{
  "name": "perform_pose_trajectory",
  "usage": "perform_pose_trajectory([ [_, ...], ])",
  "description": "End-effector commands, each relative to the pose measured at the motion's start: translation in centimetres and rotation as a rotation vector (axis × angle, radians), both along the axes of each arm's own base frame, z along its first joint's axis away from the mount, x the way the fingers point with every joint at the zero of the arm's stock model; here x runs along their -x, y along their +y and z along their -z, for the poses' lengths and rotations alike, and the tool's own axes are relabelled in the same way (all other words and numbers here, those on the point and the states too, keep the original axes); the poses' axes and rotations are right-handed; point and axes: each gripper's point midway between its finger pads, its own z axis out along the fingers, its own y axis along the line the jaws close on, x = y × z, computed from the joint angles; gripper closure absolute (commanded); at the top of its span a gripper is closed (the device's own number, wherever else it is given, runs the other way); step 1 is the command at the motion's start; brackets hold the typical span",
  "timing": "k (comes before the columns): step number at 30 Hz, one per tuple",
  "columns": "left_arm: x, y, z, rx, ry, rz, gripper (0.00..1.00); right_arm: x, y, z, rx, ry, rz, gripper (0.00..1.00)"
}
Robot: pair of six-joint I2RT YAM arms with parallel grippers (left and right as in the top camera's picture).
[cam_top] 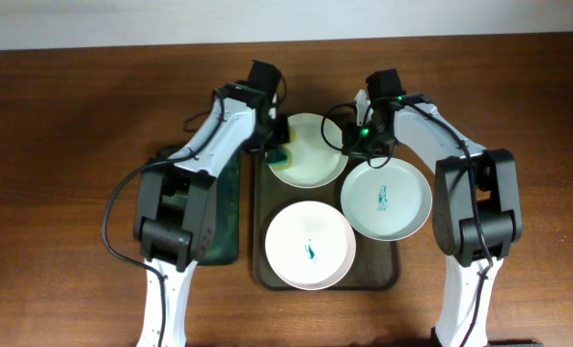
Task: Clean dirty plates on tray and stack at the side
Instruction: 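Hold the top-left plate with right gripper, scrub with left-held sponge, then return the sponge to the small green tray with the left gripper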
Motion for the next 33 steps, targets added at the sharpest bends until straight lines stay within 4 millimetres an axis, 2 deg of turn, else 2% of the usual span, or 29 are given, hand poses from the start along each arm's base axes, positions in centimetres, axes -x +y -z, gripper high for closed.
perform_pose_trajectory([
  [1, 1.4, -5.3, 1.9, 0.012, -0.025, 0.153, 1.0, -0.2, -1.5, 0.8, 0.05, 0.011, 0.032, 0.96],
  [3, 3.7, -10.3, 2.7, 0.143, 0.013, 0.24, 1.0, -0.2, -1.5, 0.8, 0.05, 0.011, 0.032, 0.96],
  [5, 4.9, -12.1, 3.4, 0.196, 0.061, 0.23, 1.0, -0.2, -1.5, 0.8, 0.05, 0.011, 0.032, 0.96],
  [8, 6.3, -14.7, 2.0, 0.358, 0.118, 0.274, 1.0, -0.2, -1.5, 0.8, 0.05, 0.011, 0.032, 0.96],
  [13, 5.9, -15.8, 1.1, 0.433, 0.131, 0.232, 1.0, -0.2, -1.5, 0.8, 0.05, 0.011, 0.031, 0.96],
  [14, 5.1, -14.9, 1.8, 0.368, 0.097, 0.205, 1.0, -0.2, -1.5, 0.8, 0.05, 0.011, 0.031, 0.96],
  [16, 3.8, -11.6, 3.6, 0.174, 0.047, 0.124, 1.0, -0.2, -1.5, 0.8, 0.05, 0.011, 0.031, 0.96],
  [18, 2.9, -5.9, 4.9, -0.081, 0.025, 0.031, 1.0, -0.2, -1.5, 0.8, 0.05, 0.012, 0.031, 0.96],
  [20, 2.4, -2.3, 4.5, -0.239, 0.009, -0.017, 1.0, -0.2, -1.5, 0.8, 0.05, 0.012, 0.031, 0.96],
  [21, 2.0, -0.4, 3.5, -0.316, 0.001, -0.04, 1.0, -0.2, -1.5, 0.8, 0.05, 0.013, 0.031, 0.96],
  [22, 1.5, 0.5, 2.3, -0.337, 0.0, -0.057, 1.0, -0.1, -1.5, 0.8, 0.05, 0.015, 0.031, 0.96],
  [26, -0.7, 3.1, -1.3, -0.432, -0.07, -0.109, 1.0, 0.0, -1.5, 0.9, 0.052, 0.022, 0.032, 0.96],
  [28, 0.0, 1.9, -2.5, -0.372, -0.031, -0.091, 1.0, 0.0, -1.5, 0.9, 0.052, 0.023, 0.032, 0.96],
  [30, 0.6, 0.1, -5.8, -0.232, 0.023, -0.063, 1.0, 0.2, -1.6, 0.9, 0.053, 0.029, 0.031, 0.96],
  [31, 0.8, 0.8, -8.0, -0.229, 0.027, -0.05, 1.0, 0.3, -1.6, 0.9, 0.053, 0.032, 0.031, 0.96],
  [32, 1.0, 1.7, -9.4, -0.239, 0.031, -0.029, 1.0, 0.3, -1.6, 0.9, 0.054, 0.033, 0.03, 0.96],
  [33, 1.6, 3.9, -11.1, -0.284, 0.046, -0.019, 1.0, 0.4, -1.6, 0.9, 0.057, 0.032, 0.017, 0.96],
])
